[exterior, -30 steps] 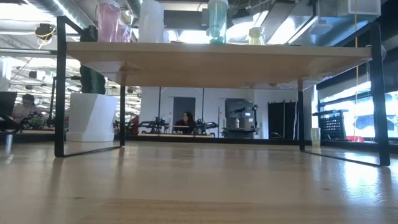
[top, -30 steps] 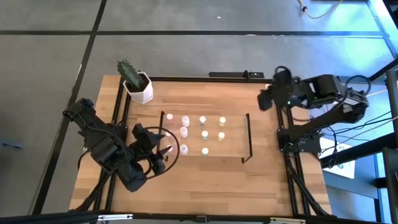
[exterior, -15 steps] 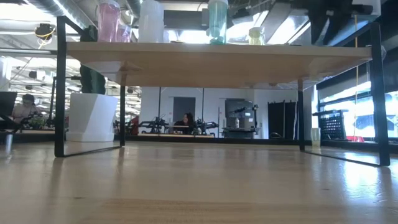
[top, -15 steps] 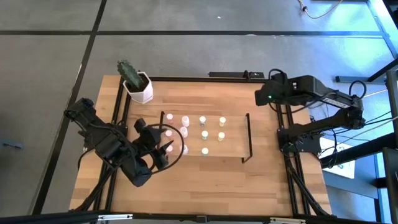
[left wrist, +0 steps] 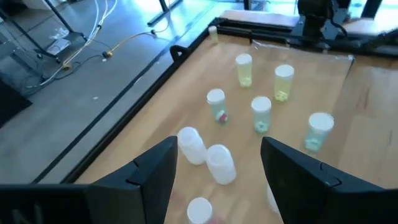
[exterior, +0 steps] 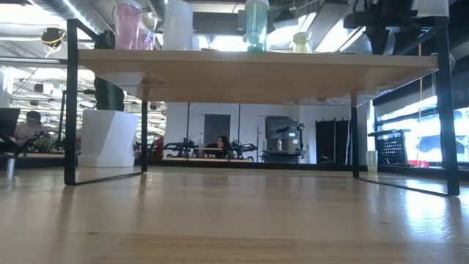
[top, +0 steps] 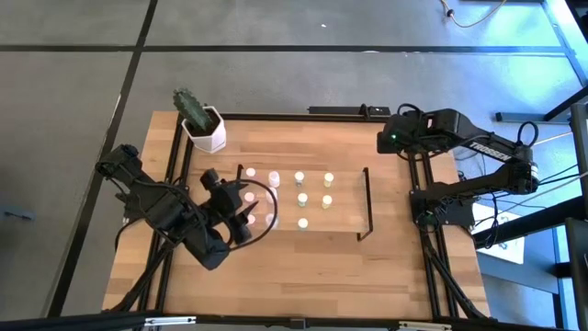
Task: Pick and place medicine bottles onto shelf by color
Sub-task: Put the yellow pill bottle on the shelf aligned with the other yellow pill bottles
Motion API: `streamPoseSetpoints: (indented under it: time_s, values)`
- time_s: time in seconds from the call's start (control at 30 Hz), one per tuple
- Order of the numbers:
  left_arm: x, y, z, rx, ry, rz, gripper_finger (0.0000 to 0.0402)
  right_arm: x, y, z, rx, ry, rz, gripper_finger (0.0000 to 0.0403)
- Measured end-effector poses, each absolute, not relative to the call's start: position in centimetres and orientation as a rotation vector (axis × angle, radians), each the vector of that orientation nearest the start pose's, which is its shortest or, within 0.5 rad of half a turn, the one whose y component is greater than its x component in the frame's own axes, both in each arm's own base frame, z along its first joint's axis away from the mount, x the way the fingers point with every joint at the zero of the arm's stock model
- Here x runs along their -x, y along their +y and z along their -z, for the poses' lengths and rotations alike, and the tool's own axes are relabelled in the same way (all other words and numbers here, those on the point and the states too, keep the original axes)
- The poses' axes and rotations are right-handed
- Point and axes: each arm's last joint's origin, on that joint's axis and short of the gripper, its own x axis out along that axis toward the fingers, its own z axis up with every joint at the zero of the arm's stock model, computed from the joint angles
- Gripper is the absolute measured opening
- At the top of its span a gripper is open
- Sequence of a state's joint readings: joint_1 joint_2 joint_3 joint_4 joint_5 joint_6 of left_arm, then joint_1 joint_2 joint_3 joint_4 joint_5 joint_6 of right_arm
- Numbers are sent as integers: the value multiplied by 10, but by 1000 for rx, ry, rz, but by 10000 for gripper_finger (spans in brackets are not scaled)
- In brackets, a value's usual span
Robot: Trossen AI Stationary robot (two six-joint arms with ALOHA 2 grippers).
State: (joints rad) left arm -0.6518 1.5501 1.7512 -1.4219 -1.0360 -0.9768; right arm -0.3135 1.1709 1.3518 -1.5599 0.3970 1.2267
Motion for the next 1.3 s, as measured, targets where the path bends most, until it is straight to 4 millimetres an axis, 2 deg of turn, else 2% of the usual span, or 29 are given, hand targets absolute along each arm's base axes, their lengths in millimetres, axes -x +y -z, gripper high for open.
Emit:
streamPoseSetpoints:
  time_s: [0.23, 1.3]
  values:
    - [-232, -146, -397, -104, 573, -627, 224, -154, -62, -357, -914, 845, 1353, 162]
    - [-232, -146, -396, -84, 583, -620, 224, -158, -63, -358, -926, 804, 1336, 162]
